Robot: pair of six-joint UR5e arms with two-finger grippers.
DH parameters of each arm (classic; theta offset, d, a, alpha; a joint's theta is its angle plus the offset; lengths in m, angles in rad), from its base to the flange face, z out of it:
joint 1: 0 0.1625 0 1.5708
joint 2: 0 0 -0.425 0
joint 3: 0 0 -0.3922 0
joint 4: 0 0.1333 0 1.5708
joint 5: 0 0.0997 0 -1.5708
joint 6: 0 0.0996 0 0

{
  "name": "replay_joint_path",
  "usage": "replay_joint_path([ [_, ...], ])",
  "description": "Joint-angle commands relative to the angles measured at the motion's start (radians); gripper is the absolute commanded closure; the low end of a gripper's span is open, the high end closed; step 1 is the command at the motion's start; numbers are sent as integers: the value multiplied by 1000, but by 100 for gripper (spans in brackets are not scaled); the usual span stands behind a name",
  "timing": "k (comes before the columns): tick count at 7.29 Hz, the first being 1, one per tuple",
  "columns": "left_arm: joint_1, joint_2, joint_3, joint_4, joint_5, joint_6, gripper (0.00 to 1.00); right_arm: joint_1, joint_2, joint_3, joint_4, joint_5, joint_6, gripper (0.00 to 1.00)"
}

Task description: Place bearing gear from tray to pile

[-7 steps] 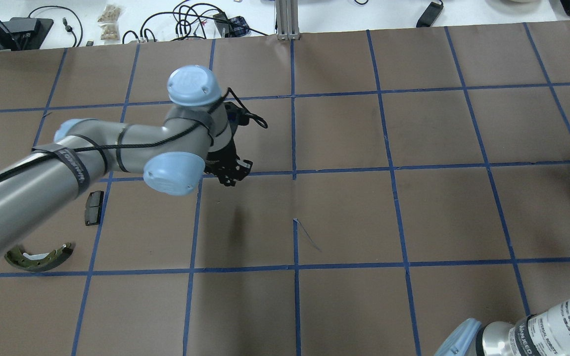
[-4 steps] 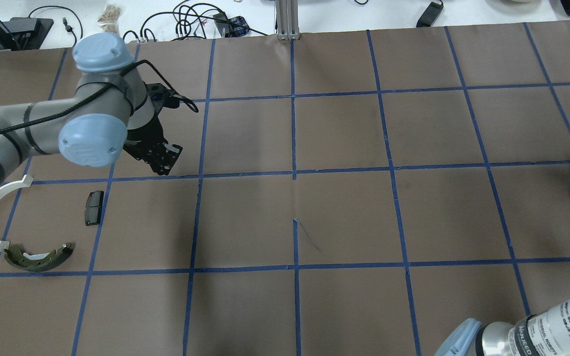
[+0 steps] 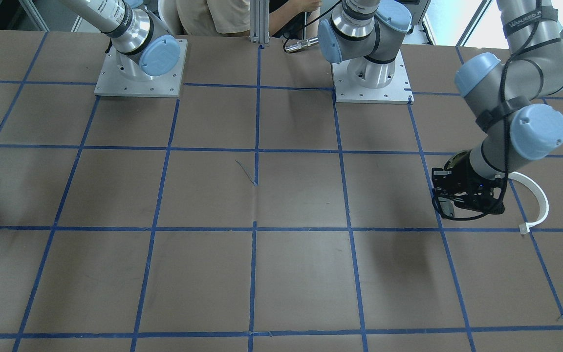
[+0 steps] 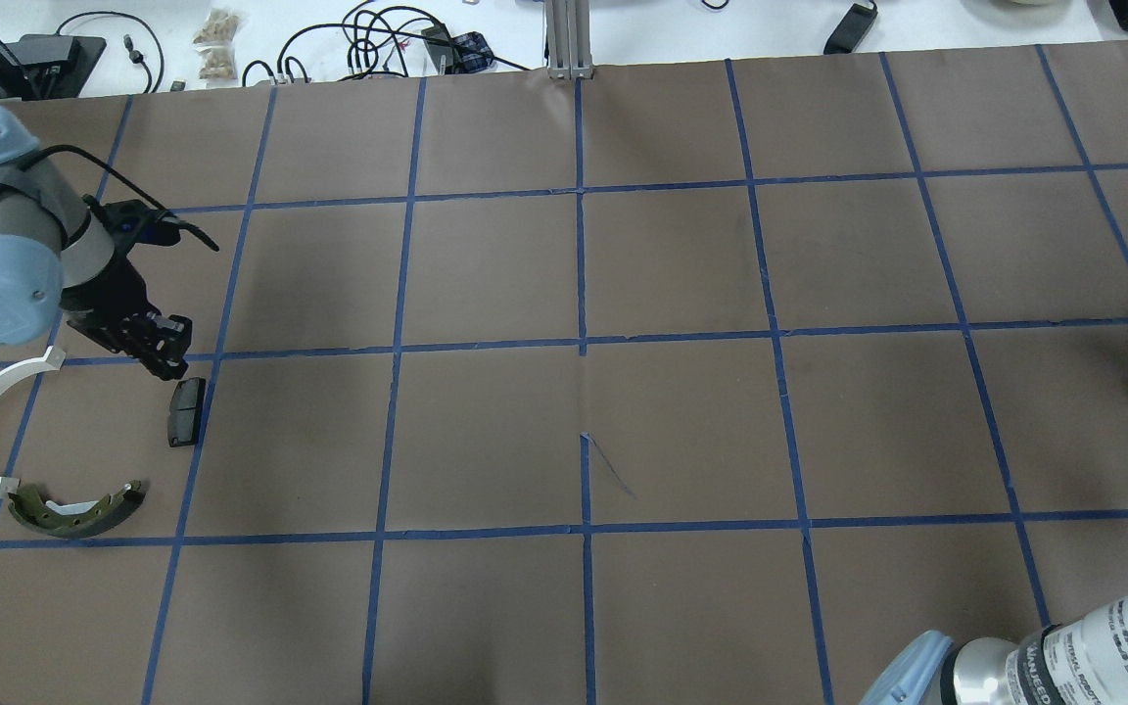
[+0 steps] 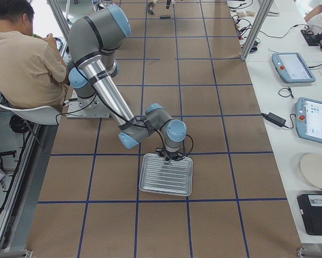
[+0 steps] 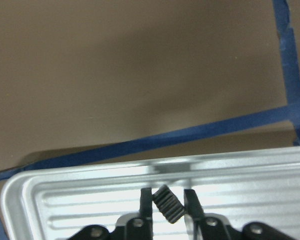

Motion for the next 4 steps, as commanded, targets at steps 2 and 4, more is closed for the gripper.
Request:
replay_joint_path([
  [2, 176, -82, -1, 37, -2, 135, 100, 62, -87, 27, 34, 41, 195, 100],
  [4, 178, -131, 2, 115, -2, 138, 100, 203, -134, 89, 35, 84, 479, 100],
])
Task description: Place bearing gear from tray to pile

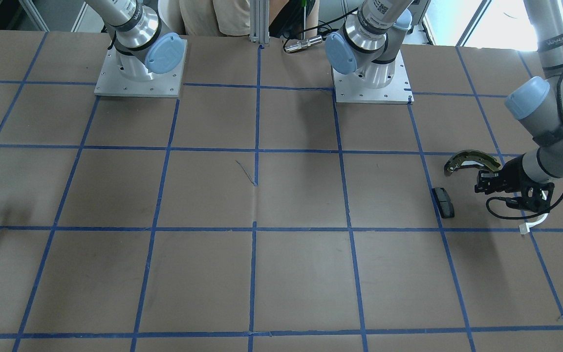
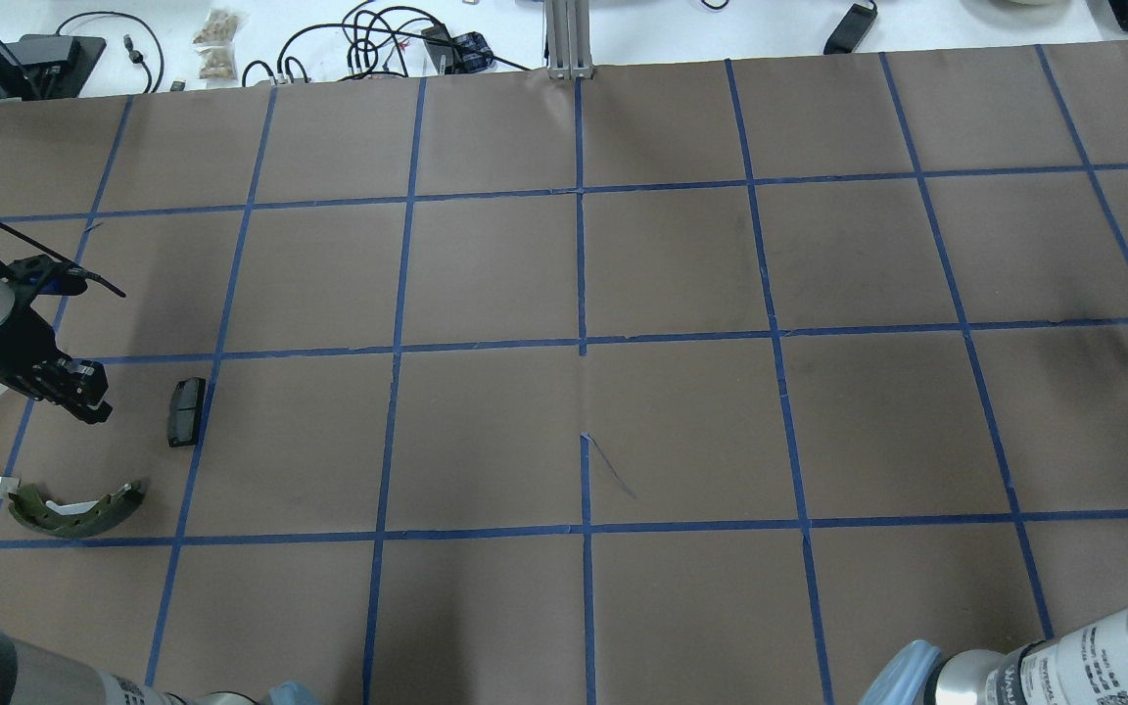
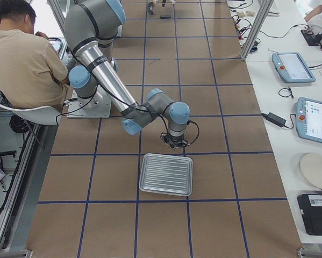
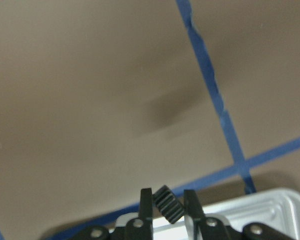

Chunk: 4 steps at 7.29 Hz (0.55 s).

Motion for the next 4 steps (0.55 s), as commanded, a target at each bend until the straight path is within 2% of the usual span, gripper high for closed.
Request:
replay_joint_path([
  [1, 5, -39, -5, 39, 0, 7, 100, 207, -60, 75, 0, 22, 385, 100],
  [2, 5, -47, -13, 42, 2, 7, 100, 333, -92, 103, -1, 24, 557, 100],
  [3, 7, -48, -16, 42, 0, 6, 96, 477, -114, 109, -1, 22, 779, 100],
  [4, 7, -48, -22, 42, -1, 3, 30, 627, -123, 109, -6, 22, 974, 100],
])
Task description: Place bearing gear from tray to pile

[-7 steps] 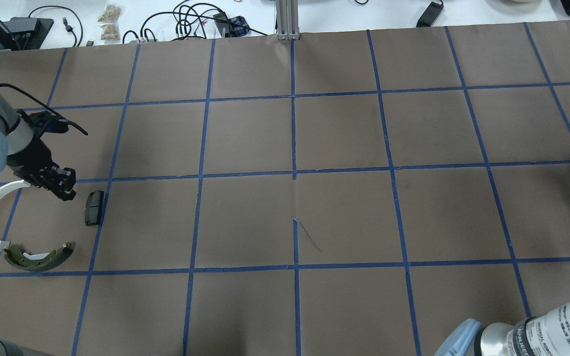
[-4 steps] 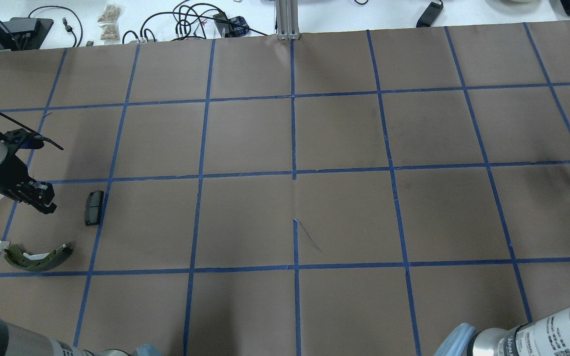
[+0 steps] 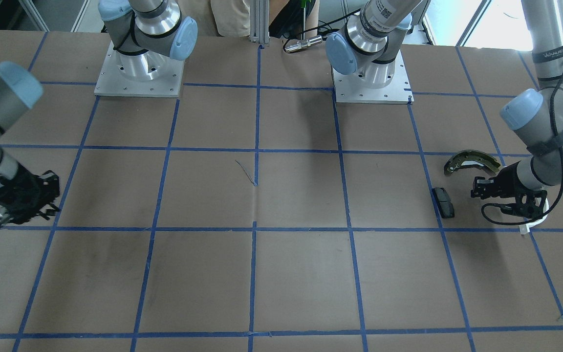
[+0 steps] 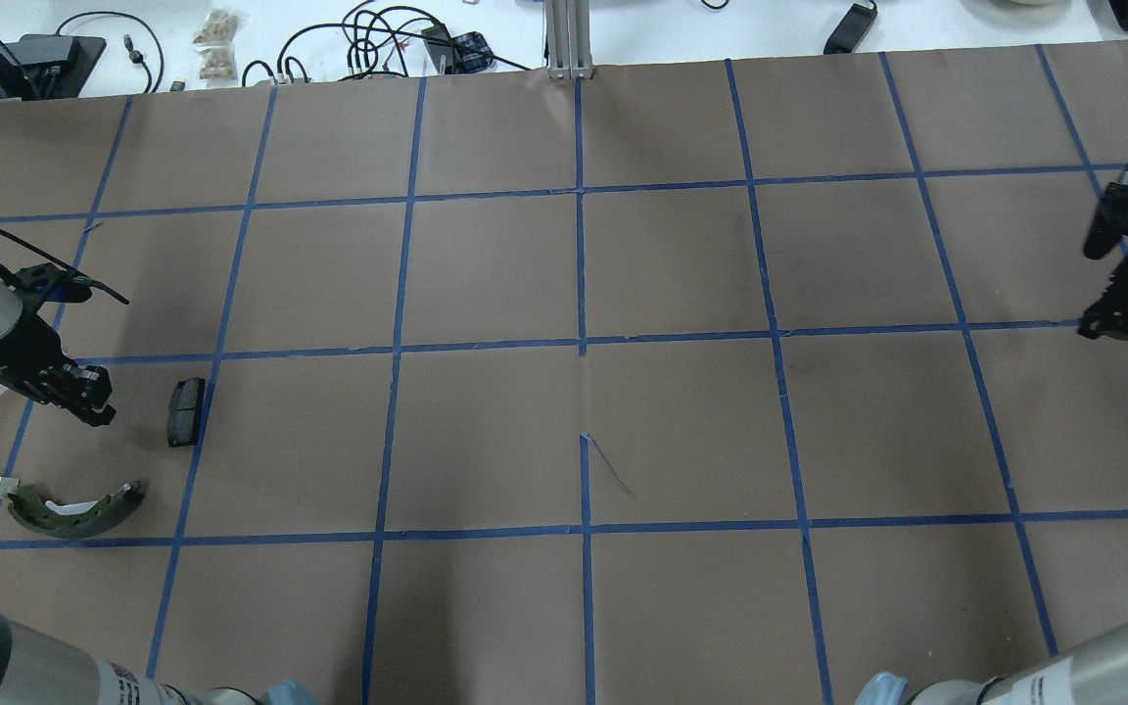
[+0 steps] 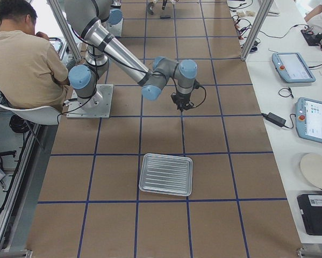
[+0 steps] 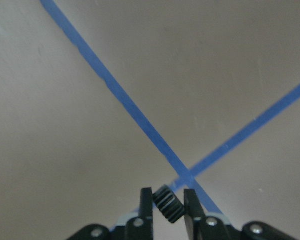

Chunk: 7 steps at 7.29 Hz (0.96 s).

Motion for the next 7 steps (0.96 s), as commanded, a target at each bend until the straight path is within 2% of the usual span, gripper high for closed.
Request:
replay_joint_path([
  [1, -1, 1, -4, 1, 0, -4, 0, 328, -23, 5, -11, -1, 463, 100],
  [3, -19, 22, 5, -14, 0, -4, 0, 580, -14, -2, -10, -1, 952, 100],
  [5, -56, 68, 13, -33, -5, -9, 0, 776, 26, -64, -30, -3, 1269, 100],
  [7, -140, 131, 53, -143, 0, -106, 0, 889, 133, -142, -28, -3, 1493, 100],
])
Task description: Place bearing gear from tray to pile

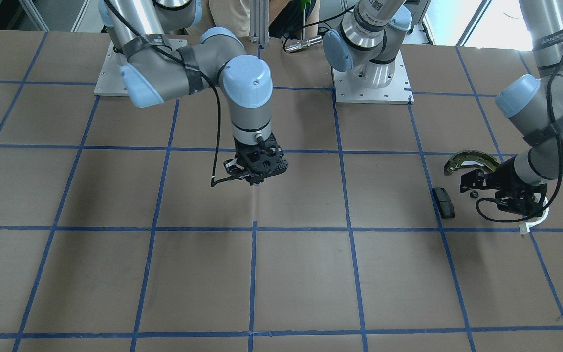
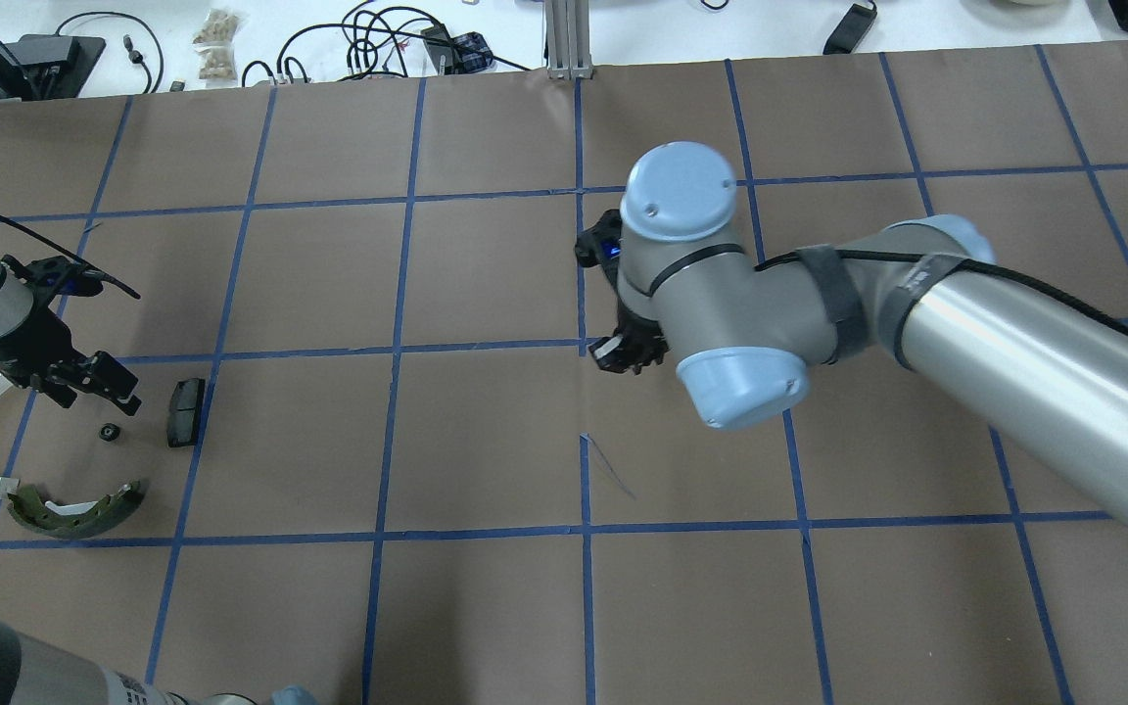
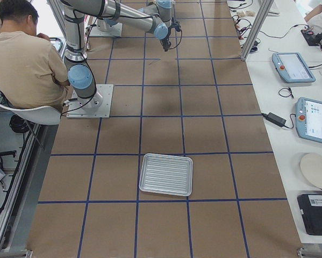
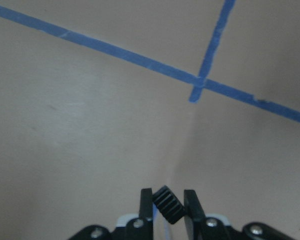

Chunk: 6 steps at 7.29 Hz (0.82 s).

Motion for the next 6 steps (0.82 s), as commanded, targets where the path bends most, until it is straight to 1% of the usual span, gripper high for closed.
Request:
replay_joint_path([
  [1, -80, 62, 53, -125, 0, -92, 0, 93, 101, -50, -7, -2, 206, 93],
  [2, -110, 76, 57, -139, 0, -112, 0, 88, 109, -55, -10, -3, 202, 44],
  [3, -137, 93, 57, -156, 0, -164, 0, 76, 108, -51, -11, -18, 199, 0],
  [4, -172, 105, 54, -172, -2, -198, 0, 35, 100, -60, -8, -17, 196, 0],
  [5, -215, 111, 51, -179, 0, -274, 0, -49, 95, -95, 13, -6, 155, 0],
  [6, -273, 118, 47, -184, -2, -348, 0, -118, 57, -128, 88, -6, 24, 0],
])
